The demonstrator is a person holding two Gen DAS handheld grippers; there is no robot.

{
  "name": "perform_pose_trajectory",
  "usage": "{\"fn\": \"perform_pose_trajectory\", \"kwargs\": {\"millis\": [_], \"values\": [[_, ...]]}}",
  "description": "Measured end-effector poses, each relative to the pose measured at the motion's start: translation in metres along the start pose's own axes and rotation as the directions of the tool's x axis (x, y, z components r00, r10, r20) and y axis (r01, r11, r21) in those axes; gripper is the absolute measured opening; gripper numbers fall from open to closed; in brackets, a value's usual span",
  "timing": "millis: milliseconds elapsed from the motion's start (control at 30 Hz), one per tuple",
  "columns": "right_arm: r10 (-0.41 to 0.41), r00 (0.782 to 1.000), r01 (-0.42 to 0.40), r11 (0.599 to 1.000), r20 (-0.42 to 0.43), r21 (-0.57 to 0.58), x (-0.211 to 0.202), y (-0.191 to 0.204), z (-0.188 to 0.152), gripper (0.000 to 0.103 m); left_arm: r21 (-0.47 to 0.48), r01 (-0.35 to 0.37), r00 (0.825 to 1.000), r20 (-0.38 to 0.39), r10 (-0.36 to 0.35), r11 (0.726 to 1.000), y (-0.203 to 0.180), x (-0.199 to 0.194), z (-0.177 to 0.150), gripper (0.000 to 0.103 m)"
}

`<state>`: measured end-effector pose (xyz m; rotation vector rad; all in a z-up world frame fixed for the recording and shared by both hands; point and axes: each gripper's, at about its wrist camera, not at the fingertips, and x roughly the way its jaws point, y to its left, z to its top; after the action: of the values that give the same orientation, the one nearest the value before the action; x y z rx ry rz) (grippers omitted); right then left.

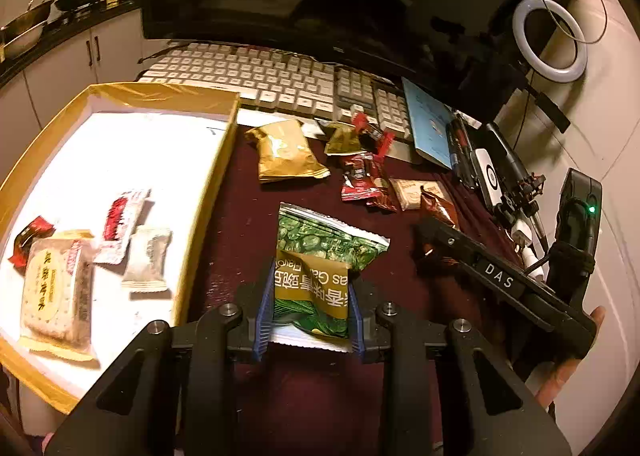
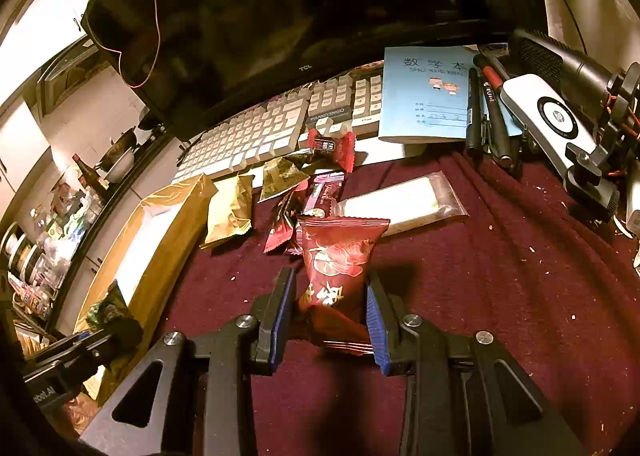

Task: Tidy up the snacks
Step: 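Carry both bags into the white box and release them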

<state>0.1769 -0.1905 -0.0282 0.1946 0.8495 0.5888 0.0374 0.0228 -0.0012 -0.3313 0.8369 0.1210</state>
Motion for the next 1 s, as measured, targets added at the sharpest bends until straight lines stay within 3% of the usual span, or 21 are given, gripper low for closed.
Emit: {"fn": "perform_pose_trajectory", "kwargs": {"millis": [267, 467, 633, 800, 933, 1000], "values": [[0.016, 0.999, -0.015, 1.000, 0.030, -0.007, -0.007, 0.002, -0.002, 0.034, -0.064, 0.070, 0.997, 0.034, -0.068, 0.995, 0.015, -0.015, -0.003, 0.028], [0.024, 0.998, -0.023, 1.000, 0.057, -0.015, -0.013, 0.004, -0.002, 0.034, -0.074, 0.071, 0.996, 0.050, -0.067, 0.995, 0.024, -0.022, -0.001, 0.028], [0.025, 0.994, -0.019, 0.998, 0.108, -0.053, -0.025, 0.015, -0.005, 0.034, -0.123, 0.073, 0.994, 0.085, -0.063, 0.990, 0.053, -0.036, 0.005, 0.028], [0.167, 0.981, -0.159, 0.984, 0.098, -0.077, -0.033, 0.053, -0.005, 0.034, -0.181, -0.005, 0.990, 0.141, 0.031, 0.984, 0.104, -0.057, 0.018, 0.028], [0.290, 0.957, -0.287, 0.949, 0.011, -0.129, -0.017, 0.100, -0.008, 0.034, -0.213, -0.050, 0.990, 0.122, 0.077, 0.976, 0.142, -0.057, 0.026, 0.029], [0.310, 0.950, -0.311, 0.936, -0.032, -0.164, -0.002, 0.126, -0.009, 0.034, -0.238, -0.053, 0.990, 0.111, 0.081, 0.970, 0.157, -0.052, 0.029, 0.029]]}}
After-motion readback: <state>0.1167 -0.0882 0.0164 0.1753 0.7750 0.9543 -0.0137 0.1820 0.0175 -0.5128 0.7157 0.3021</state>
